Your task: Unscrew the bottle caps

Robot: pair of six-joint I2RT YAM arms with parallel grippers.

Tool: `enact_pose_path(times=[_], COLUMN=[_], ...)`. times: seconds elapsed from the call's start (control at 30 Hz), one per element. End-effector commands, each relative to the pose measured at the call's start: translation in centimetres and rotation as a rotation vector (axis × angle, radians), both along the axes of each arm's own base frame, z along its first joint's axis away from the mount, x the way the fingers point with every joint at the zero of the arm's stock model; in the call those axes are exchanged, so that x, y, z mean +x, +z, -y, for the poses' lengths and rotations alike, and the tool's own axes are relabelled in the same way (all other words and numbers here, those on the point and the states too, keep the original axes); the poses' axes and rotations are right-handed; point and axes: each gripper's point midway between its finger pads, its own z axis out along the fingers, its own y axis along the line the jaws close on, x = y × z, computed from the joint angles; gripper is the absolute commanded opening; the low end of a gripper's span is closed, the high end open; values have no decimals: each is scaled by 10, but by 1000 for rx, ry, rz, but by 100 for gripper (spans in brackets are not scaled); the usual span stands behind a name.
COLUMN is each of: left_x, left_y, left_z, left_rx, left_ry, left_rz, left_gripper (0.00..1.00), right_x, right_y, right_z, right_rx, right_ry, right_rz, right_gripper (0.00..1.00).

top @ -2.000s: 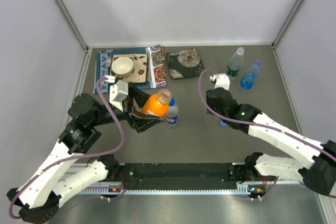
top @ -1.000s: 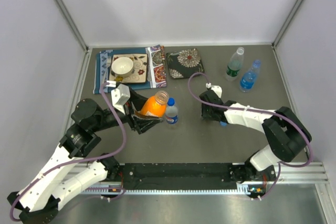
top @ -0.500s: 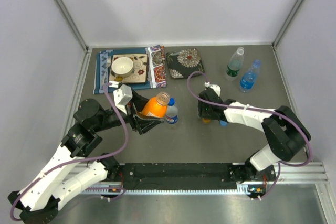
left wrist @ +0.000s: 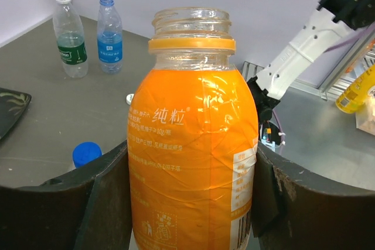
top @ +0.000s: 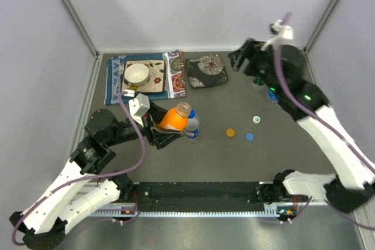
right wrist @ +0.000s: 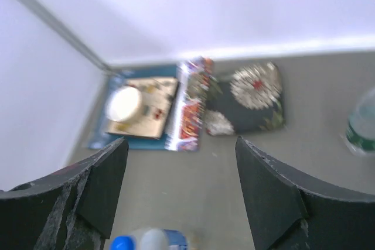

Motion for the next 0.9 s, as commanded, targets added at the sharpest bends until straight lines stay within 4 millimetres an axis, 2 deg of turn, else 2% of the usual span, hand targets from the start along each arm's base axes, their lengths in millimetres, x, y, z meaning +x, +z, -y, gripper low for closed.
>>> enact_pose_path(times=[0.0,0.03,0.07,0.1,0.3,0.33,0.4,0.63,0.8,0.87], left_x=[7,9,11,12,14,14,15,16,17,16], left_y=[17,16,14,16,16,15,14,15,13,14], left_z=[5,7,10,10,17,18,20,20,21,21], left_rx=[-42,-37,-27,-30,-15,-13,-10,-8,-5,-7], left_ry=[1,1,-4,-6,-33,-36,-43,-39,-44,-47], left_rz=[45,42,34,39,27,25,20,21,16,19], left_gripper=[33,33,33,33,33,33,33,33,33,33], right_x=[-63,-94,-109,-133,-184,-188,-193,-187,-188,-188], right_y=[55,56,70,72,71,73,59,39,35,32], right_z=[-17,-37,-46,-59,-89,-92,-107,-128,-136,-138], right_rx=[130,183,232,290,344,340,310,274,264,259], right_ry=[294,482,575,707,946,963,1004,1013,1030,1032], right_rz=[168,174,221,184,132,132,79,18,7,-1], right_gripper=[76,77,79,80,87,87,90,93,89,85])
